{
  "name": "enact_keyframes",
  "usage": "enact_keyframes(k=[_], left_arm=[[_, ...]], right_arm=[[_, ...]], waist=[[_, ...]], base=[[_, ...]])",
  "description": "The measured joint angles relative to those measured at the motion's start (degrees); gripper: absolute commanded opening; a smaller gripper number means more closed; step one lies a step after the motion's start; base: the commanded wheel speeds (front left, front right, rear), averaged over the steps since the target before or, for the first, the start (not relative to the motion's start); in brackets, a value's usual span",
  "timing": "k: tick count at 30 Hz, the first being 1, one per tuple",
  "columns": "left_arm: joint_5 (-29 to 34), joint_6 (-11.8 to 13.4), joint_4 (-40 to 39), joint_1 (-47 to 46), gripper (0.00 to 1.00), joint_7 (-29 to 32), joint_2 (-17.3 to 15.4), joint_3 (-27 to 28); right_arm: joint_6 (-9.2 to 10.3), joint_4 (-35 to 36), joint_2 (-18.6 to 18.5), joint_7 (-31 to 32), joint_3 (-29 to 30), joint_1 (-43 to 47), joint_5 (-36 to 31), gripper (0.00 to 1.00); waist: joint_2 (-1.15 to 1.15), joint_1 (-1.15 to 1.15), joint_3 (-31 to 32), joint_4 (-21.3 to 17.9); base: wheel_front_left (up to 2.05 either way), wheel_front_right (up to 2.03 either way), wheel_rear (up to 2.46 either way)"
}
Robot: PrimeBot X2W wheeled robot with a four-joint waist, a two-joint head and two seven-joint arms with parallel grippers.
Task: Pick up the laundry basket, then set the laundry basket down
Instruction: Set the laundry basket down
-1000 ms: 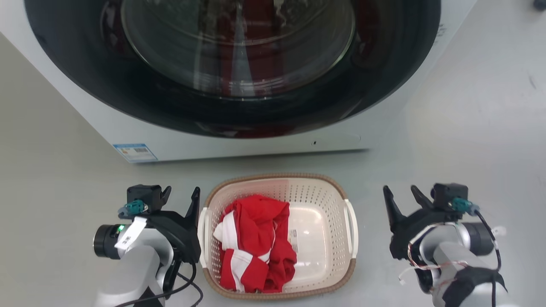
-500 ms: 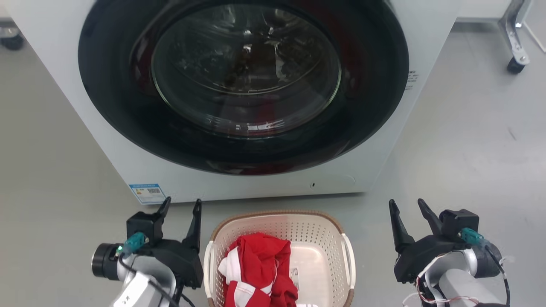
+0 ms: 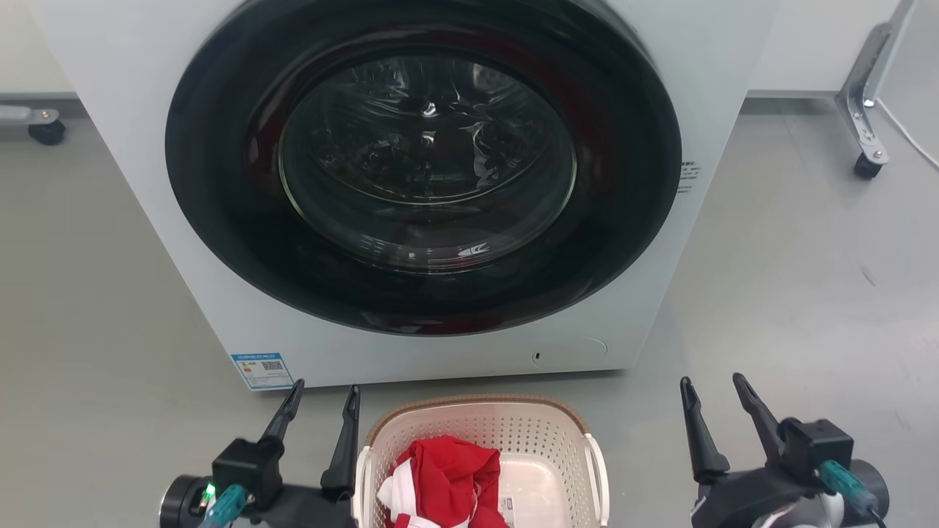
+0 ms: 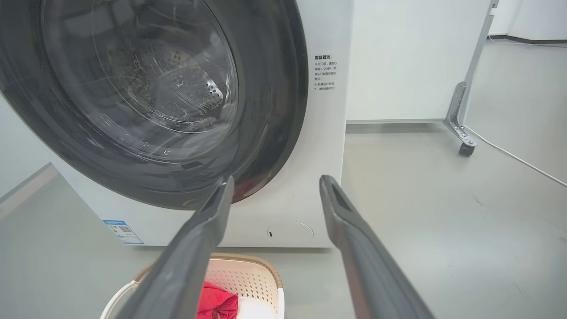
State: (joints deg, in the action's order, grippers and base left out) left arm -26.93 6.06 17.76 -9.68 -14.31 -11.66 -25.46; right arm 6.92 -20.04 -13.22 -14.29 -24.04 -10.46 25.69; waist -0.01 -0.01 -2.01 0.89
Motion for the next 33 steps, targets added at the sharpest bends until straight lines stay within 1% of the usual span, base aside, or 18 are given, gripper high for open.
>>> enact_keyframes(k=[6, 10, 13, 20, 24, 27, 33], left_arm=[[0.7, 0.6, -5.2, 5.1, 1.0, 0.0, -0.5, 1.9], [1.9, 0.6, -7.0, 7.1, 1.0, 0.0, -0.6, 2.6], [2.3, 1.0, -8.4, 8.7, 1.0, 0.0, -0.6, 3.2], [2.9, 1.1, -11.2, 12.7, 1.0, 0.0, -0.5, 5.2], [3.5, 1.1, -12.3, 14.0, 1.0, 0.0, -0.2, 6.7], [4.2, 1.1, -12.9, 15.0, 1.0, 0.0, 0.8, 8.5], [5.9, 1.1, -14.2, 15.7, 1.0, 0.6, 1.7, 10.2]], right_arm=[[0.23, 5.6, -0.4, 0.0, 2.3, 5.1, -1.7, 1.0], [0.23, 7.7, -0.5, 0.0, 3.3, 6.9, -3.2, 1.0], [0.23, 9.3, -0.6, 0.0, 5.1, 8.7, -4.6, 1.0], [0.38, 12.7, -0.5, 0.0, 8.2, 12.3, -7.6, 1.0], [0.38, 14.0, -0.1, 0.0, 9.8, 13.9, -8.5, 1.0], [0.38, 15.1, 0.9, 0.0, 10.8, 15.2, -9.4, 1.0], [0.38, 16.5, 2.0, 0.0, 11.7, 16.1, -10.7, 1.0]], waist=[[0.0, 0.0, 1.2, -0.2], [0.01, 0.0, 1.6, -0.5], [0.01, 0.0, 2.1, -0.7], [0.0, 0.0, 2.9, -1.2], [0.01, 0.01, 3.0, -1.2], [0.01, 0.01, 3.0, -1.1], [0.01, 0.01, 2.9, -0.9]], base=[[0.0, 0.0, 0.0], [0.0, 0.0, 0.0], [0.0, 0.0, 0.0], [0.0, 0.0, 0.0], [0.0, 0.0, 0.0], [0.0, 0.0, 0.0], [0.0, 0.0, 0.0]])
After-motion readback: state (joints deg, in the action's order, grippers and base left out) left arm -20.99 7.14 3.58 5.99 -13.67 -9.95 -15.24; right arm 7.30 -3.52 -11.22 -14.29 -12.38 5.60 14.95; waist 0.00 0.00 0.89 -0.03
